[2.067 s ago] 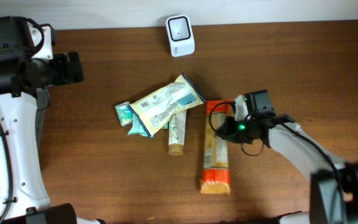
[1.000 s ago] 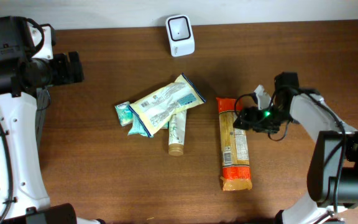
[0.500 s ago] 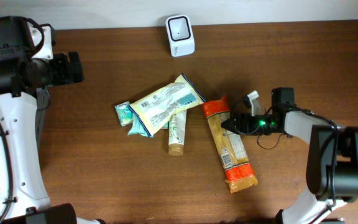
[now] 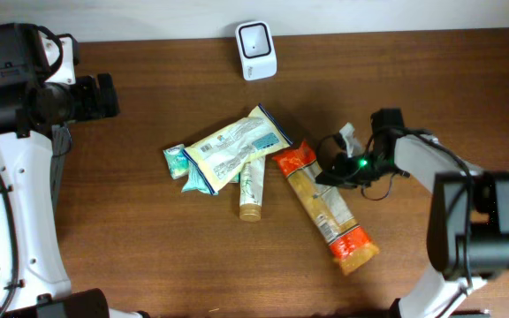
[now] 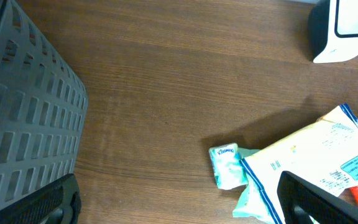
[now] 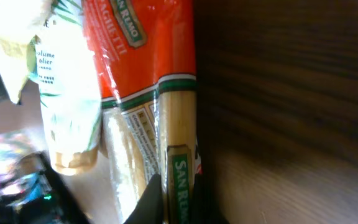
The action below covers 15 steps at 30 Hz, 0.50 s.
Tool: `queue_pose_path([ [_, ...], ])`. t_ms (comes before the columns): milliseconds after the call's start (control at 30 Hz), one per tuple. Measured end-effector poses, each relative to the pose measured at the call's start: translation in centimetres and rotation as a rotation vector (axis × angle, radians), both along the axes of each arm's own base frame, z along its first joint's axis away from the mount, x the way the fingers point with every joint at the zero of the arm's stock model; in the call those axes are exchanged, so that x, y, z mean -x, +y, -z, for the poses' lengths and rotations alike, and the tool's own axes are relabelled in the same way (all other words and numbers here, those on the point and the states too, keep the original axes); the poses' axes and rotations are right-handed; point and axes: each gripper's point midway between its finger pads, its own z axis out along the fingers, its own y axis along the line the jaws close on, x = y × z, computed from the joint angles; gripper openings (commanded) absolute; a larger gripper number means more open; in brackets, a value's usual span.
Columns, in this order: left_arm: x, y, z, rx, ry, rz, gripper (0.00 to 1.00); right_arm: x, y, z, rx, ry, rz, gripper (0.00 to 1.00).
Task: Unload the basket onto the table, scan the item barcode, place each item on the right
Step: 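Lift the snack bag with the right gripper up to the scanner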
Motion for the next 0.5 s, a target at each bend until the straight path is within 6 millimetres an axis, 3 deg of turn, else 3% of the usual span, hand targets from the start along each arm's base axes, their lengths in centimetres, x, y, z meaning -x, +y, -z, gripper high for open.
queue_pose_path([
  [67, 0.0, 0.0, 0.0, 0.000, 0.000, 0.000, 0.99, -0.6, -1.0, -2.5, 0.101, -0.056, 0.006, 0.04],
  [100, 0.0, 0.0, 0.0, 0.000, 0.000, 0.000, 0.99, -1.3, -2.0, -5.9, 0.170, -0.126, 0.040, 0.04],
  [167, 0.0, 0.0, 0.0, 0.000, 0.000, 0.000, 0.99, -1.7, -2.0, -8.8, 0.163, -0.186, 0.083, 0.04],
  [300, 0.0, 0.0, 0.0, 0.000, 0.000, 0.000, 0.99, -1.9, -0.2, -15.6, 0.008, -0.295, 0.180, 0.04],
  [467, 0.0, 0.0, 0.0, 0.000, 0.000, 0.000, 0.99, -4.5, 2.2, -21.2, -0.255, -0.384, 0.237, 0.04],
  [500, 0.0, 0.0, 0.0, 0.000, -0.001, 0.000, 0.99, -5.4, 3.1, -24.2, -0.381, -0.419, 0.242, 0.04],
])
